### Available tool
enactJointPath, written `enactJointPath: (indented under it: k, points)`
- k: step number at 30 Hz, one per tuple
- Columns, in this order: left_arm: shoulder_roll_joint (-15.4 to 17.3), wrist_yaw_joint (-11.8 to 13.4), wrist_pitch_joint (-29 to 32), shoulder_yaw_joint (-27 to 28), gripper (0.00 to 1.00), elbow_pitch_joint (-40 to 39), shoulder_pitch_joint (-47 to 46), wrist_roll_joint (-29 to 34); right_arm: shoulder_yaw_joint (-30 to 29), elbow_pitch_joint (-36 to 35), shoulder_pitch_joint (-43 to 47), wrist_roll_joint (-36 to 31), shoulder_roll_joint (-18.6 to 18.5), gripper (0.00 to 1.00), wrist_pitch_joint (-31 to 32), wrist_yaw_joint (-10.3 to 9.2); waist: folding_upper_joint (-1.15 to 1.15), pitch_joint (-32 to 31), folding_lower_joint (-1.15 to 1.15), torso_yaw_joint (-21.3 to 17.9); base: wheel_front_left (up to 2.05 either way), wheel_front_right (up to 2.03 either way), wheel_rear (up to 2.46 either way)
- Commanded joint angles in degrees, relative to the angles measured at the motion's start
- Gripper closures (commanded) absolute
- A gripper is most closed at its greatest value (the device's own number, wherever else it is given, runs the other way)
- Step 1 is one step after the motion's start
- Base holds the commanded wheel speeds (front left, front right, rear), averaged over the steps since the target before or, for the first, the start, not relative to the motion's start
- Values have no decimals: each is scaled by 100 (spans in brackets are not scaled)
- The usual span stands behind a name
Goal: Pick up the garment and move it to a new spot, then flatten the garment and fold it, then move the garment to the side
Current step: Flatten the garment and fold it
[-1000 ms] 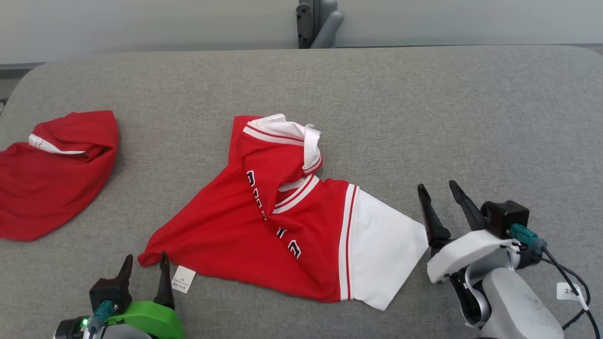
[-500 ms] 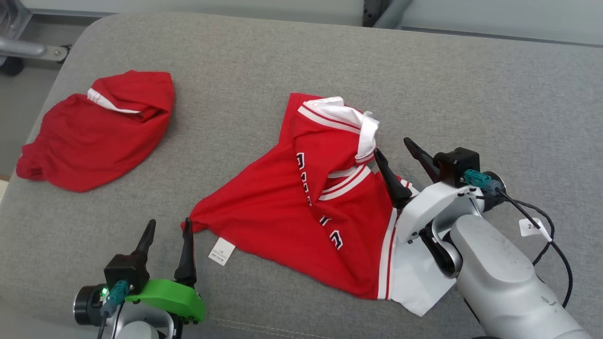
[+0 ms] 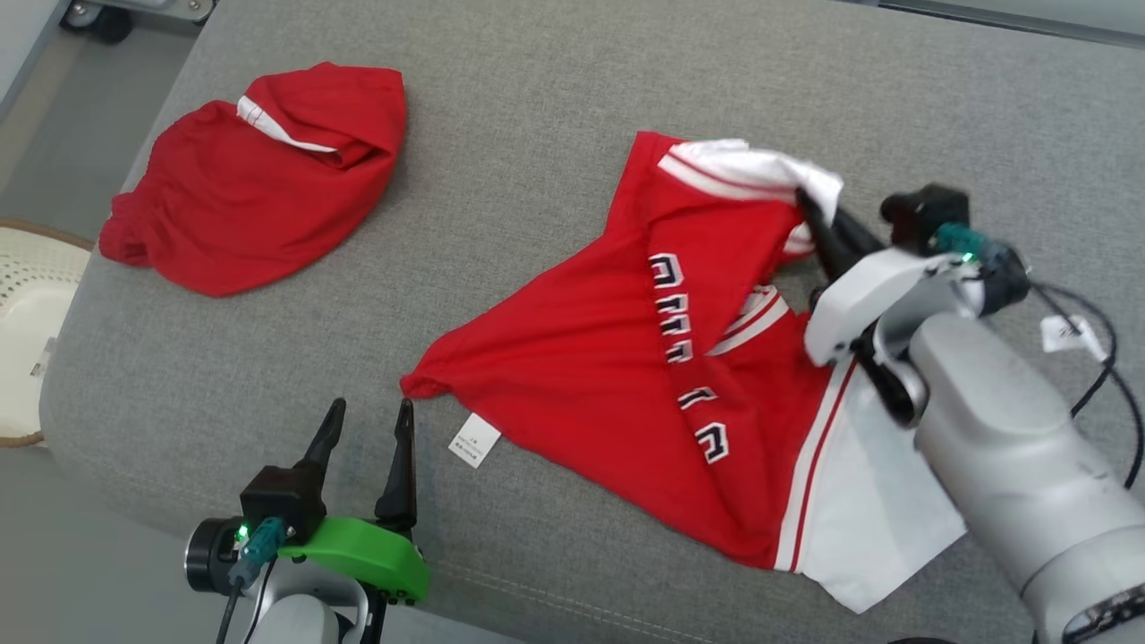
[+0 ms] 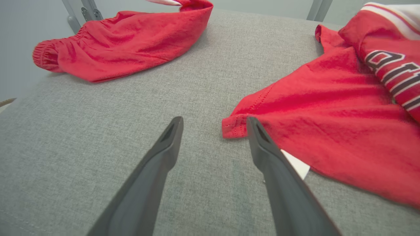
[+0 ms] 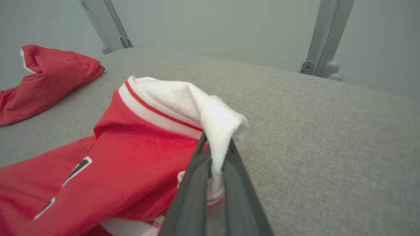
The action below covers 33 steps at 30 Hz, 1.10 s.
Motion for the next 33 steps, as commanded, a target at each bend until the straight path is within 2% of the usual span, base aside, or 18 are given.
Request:
enactJointPath:
  k: [1, 9, 13, 15, 16, 17, 21, 25, 33]
  points:
    - [6, 42, 5, -77, 0, -15, -106, -84, -181, 13, -358, -111, -199, 100, -16, -7, 0, 224, 0, 210, 0, 0, 0]
    - [7, 133, 5, -694, 0, -124, -278, -428, -528, 235, -1608, -934, -897, 100, -17, -6, 0, 505, 0, 575, 0, 0, 0]
    - [5, 150, 5, -1037, 0, -138, -367, -536, -880, 762, -2199, -1451, -1283, 100, -16, -7, 0, 608, 0, 766, 0, 0, 0]
    - [6, 159, 5, -1156, 0, -129, -389, -553, -1092, 1148, -2382, -1701, -1332, 100, 96, -6, 0, 615, 0, 816, 0, 0, 0]
    - [9, 171, 5, -1189, 0, -132, -397, -565, -1209, 1323, -2458, -1794, -1341, 43, 159, -6, 0, 619, 0, 825, 0, 0, 0]
    - [7, 186, 5, -1221, 0, -134, -400, -577, -1322, 1464, -2526, -1875, -1324, 0, 184, -6, 0, 618, 0, 822, 0, 0, 0]
    - [6, 232, 5, -1183, 0, -117, -354, -572, -1774, 1855, -2392, -2162, -1280, 0, 96, -7, 0, 514, 0, 669, 0, 0, 0]
    - [9, 236, 5, -1000, 0, -101, -243, -456, -2145, 1744, -1837, -2124, -916, 0, -17, -6, 0, 238, 0, 346, 0, 0, 0]
    - [12, 161, 5, -378, 0, 3, 11, -174, -2366, -82, 203, -1581, -141, 0, -14, -7, 0, -449, 0, -603, 0, 0, 0]
